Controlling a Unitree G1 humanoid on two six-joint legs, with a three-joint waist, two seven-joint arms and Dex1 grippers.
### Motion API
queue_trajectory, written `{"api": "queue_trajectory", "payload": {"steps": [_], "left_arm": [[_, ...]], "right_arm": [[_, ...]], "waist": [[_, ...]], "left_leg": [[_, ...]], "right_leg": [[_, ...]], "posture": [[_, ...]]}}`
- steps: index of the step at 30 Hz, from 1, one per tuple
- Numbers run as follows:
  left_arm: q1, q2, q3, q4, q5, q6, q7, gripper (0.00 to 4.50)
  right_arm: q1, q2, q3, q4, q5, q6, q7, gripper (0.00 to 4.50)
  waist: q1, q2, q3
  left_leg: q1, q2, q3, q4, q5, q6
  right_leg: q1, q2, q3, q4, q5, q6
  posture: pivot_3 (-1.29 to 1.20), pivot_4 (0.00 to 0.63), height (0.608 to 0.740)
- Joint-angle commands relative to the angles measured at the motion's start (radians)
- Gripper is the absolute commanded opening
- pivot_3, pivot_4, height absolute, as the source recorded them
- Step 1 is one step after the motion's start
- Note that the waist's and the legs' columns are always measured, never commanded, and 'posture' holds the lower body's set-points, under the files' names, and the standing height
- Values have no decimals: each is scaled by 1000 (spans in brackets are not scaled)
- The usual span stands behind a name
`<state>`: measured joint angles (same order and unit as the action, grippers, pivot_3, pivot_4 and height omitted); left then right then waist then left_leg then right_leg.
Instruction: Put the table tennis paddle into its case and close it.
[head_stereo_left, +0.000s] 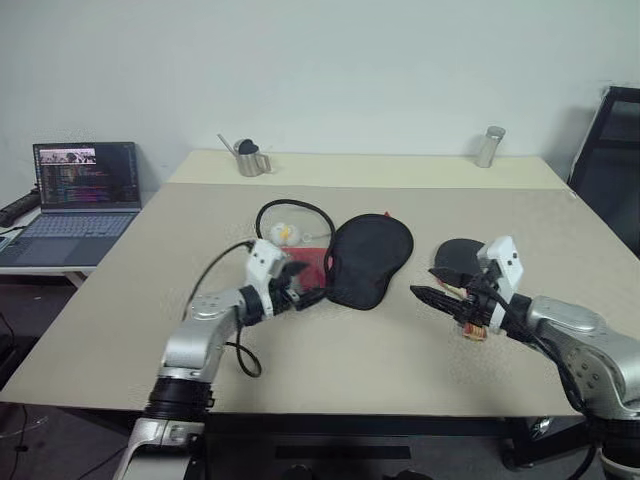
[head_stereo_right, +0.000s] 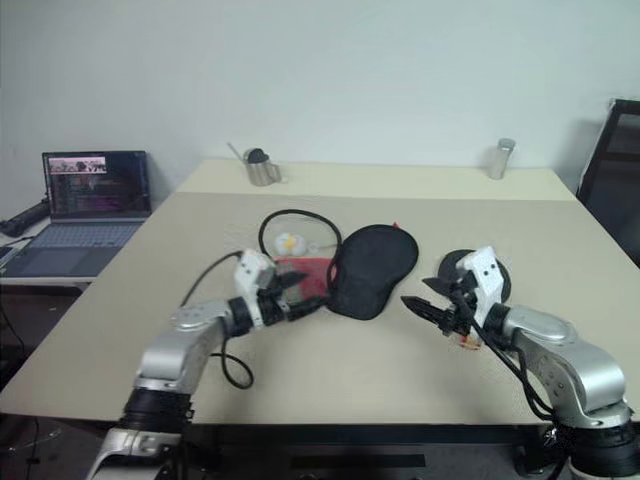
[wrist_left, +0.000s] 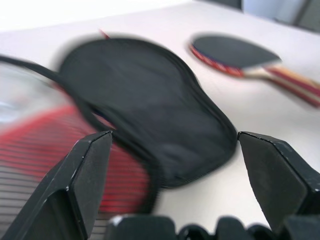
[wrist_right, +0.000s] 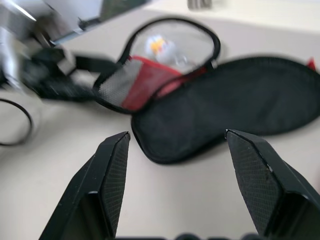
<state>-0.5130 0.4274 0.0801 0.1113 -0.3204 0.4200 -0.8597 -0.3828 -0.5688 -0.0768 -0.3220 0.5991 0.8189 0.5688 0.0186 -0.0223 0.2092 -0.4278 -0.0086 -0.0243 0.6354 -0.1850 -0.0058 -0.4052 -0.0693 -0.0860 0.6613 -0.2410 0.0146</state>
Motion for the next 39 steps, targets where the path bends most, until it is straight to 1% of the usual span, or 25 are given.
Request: {"api": "queue_trajectory", "payload": {"steps": [1, 8, 11, 15, 20, 25, 28, 29, 35, 36, 39], "left_arm": [[0, 44, 71, -79, -79, -3, -26, 4349], [10, 160, 106, -53, -116, 1, -97, 4349], [5, 195, 107, -34, -112, -16, -116, 4349], [-7, 216, 103, -21, -116, -27, -137, 4349], [-5, 239, 98, -35, -143, -9, -190, 4349], [-8, 263, 99, -24, -148, -11, -220, 4349], [-10, 268, 97, -22, -149, -13, -223, 4395], [-10, 268, 98, -22, -148, -13, -223, 4395], [-6, 267, 96, -32, -150, -11, -227, 4395], [-4, 269, 93, -36, -149, -10, -231, 4395], [8, 272, 80, -56, -150, -6, -245, 4395]], "right_arm": [[-75, 58, 57, 98, -84, -28, -68, 3310], [-200, 210, 159, 328, -244, -113, -154, 3310], [-243, 258, 167, 418, -288, -143, -175, 3310], [-286, 303, 170, 529, -331, -165, -188, 3310], [-306, 351, 159, 592, -349, -143, -203, 3310], [-317, 398, 165, 586, -341, -123, -198, 3310], [-322, 422, 171, 575, -342, -119, -197, 2702], [-323, 431, 174, 569, -341, -115, -196, 2408], [-318, 453, 177, 542, -350, -96, -200, 299], [-317, 447, 173, 535, -350, -88, -201, 25], [-309, 426, 139, 501, -332, -32, -207, 25]], "waist": [[-3, 0, 0], [-9, 0, 0], [-10, 0, 0], [-10, 0, 0], [-14, 0, 0], [-21, 0, 0], [-21, 0, 0], [-21, 0, 0], [-21, 0, 0], [-21, 0, 0], [-21, 0, 0]], "left_leg": [[0, 0, 0, 0, 0, 0], [0, 1, 1, -1, 0, 0], [0, 1, 2, -1, 0, 0], [1, 1, 2, -1, 0, 0], [1, 2, 4, -1, 0, 0], [3, 4, 8, -3, 0, 0], [6, 5, 10, -5, 0, 0], [6, 5, 10, -6, 0, 0], [6, 5, 11, -6, 0, 0], [6, 5, 11, -6, 0, 0], [6, 5, 11, -6, 0, 0]], "right_leg": [[0, 0, 1, 0, 0, 0], [-1, 7, 4, 1, 0, 0], [-2, 8, 5, 1, 0, 0], [-2, 8, 6, 1, 1, -1], [-3, 9, 8, 1, 1, -1], [-4, 11, 12, 2, 1, -2], [-4, 12, 14, 2, 1, -2], [-4, 12, 14, 2, 1, -2], [-4, 12, 16, 2, 1, -2], [-4, 12, 16, 2, 1, -2], [-4, 12, 16, 2, 1, -2]], "posture": [[0, 150, 740], [0, 150, 740], [0, 150, 740], [0, 150, 740], [0, 150, 740], [0, 150, 740], [0, 150, 740], [0, 150, 740], [0, 150, 740], [0, 150, 740], [0, 150, 740]]}}
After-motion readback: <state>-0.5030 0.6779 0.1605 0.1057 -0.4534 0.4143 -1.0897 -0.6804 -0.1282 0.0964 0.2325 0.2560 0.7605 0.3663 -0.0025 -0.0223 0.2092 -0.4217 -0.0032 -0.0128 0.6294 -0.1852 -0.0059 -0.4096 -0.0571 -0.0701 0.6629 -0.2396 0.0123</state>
